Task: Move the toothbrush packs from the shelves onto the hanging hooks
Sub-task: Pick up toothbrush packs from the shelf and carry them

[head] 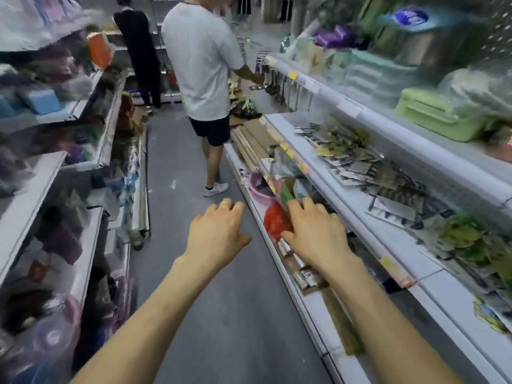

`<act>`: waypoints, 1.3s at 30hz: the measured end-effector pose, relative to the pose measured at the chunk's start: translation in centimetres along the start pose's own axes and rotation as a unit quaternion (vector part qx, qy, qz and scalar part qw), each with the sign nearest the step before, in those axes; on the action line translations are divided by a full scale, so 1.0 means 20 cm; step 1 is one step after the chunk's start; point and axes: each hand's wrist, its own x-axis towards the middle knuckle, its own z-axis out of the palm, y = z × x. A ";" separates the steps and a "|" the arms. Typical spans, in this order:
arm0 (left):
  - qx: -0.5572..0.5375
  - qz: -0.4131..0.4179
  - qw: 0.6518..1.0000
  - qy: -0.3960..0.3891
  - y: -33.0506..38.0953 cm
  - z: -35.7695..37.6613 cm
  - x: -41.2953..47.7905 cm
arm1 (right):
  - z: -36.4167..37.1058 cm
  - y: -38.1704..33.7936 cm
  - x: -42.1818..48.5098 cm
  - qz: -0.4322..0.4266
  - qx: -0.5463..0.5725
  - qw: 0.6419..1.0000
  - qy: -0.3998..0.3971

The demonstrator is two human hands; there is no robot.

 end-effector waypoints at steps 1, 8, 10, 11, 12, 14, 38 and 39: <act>-0.002 0.018 1.000 0.003 -0.02 0.01 0.12 | 0.00 0.02 0.08 0.018 -0.002 1.000 0.012; -0.046 0.135 0.990 -0.005 0.07 0.13 0.86 | 0.13 0.24 0.53 0.138 0.012 0.990 -0.008; -0.049 0.156 0.986 -0.011 0.11 0.21 1.08 | 0.19 0.32 0.69 0.165 0.019 0.986 -0.011; -0.048 0.163 0.985 -0.013 0.12 0.25 1.19 | 0.21 0.36 0.77 0.173 0.019 0.985 -0.010; -0.050 0.169 0.984 -0.015 0.14 0.27 1.29 | 0.24 0.40 0.86 0.179 0.019 0.984 -0.010; -0.055 0.173 0.983 -0.019 0.15 0.33 1.50 | 0.29 0.48 1.04 0.187 0.025 0.982 -0.011; -0.061 0.409 0.898 -0.147 0.39 0.96 3.09 | 0.94 1.12 1.69 0.618 0.223 0.750 0.072; -0.053 0.415 0.895 -0.158 0.39 0.99 3.12 | 0.96 1.13 1.68 0.637 0.243 0.726 0.084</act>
